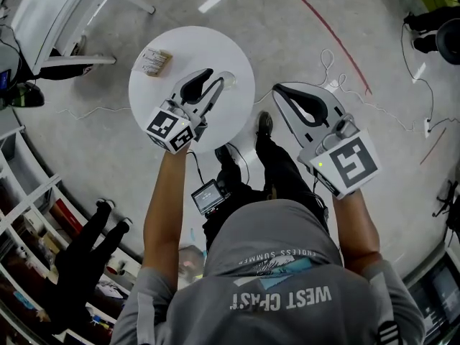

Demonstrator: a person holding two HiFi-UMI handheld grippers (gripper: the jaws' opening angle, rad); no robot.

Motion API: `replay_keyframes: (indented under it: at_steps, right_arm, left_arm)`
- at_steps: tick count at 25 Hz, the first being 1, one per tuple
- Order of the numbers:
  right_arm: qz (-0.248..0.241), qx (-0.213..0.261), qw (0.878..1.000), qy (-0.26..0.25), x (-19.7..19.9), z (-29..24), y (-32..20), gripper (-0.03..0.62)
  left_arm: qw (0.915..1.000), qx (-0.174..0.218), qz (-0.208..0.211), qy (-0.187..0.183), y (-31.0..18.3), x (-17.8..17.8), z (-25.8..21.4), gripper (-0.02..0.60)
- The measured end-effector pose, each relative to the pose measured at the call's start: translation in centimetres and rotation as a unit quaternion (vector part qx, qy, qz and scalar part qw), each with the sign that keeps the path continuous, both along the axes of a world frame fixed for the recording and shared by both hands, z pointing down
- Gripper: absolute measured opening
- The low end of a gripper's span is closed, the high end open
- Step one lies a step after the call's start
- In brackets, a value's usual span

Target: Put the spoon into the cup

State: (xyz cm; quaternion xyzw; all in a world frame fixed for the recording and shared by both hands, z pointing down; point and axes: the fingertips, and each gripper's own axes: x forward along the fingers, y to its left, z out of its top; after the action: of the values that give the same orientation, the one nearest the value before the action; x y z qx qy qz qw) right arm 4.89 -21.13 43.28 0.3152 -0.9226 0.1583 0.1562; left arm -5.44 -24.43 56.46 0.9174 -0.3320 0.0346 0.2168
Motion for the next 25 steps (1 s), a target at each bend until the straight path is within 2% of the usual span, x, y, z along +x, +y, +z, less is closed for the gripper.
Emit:
replay_keyframes:
  at_steps: [9,15,21,25]
  right_arm:
    - [0.004,0.049,0.999,-0.014,-1.9,-3.6,0.0,0.002]
    - [0.004,0.082,0.997,-0.015,-3.2,-6.4,1.0,0.002]
    - [0.003,0.142,0.989,-0.048,-5.4,-10.7,1.5,0.002]
    - [0.002,0.172,0.983,-0.062,-6.1,-13.5,2.4,0.002]
  left_arm:
    - [0.9978,0.047,0.021,-0.04,3.0,-3.4,-6.1,0.12]
    - [0.9951,0.085,0.0,-0.051,5.1,-6.8,-11.1,0.083]
    - [0.9902,0.125,-0.03,-0.054,6.4,-9.7,-16.0,0.023]
    - [0.9857,0.153,-0.036,-0.061,8.1,-10.8,-19.2,0.005]
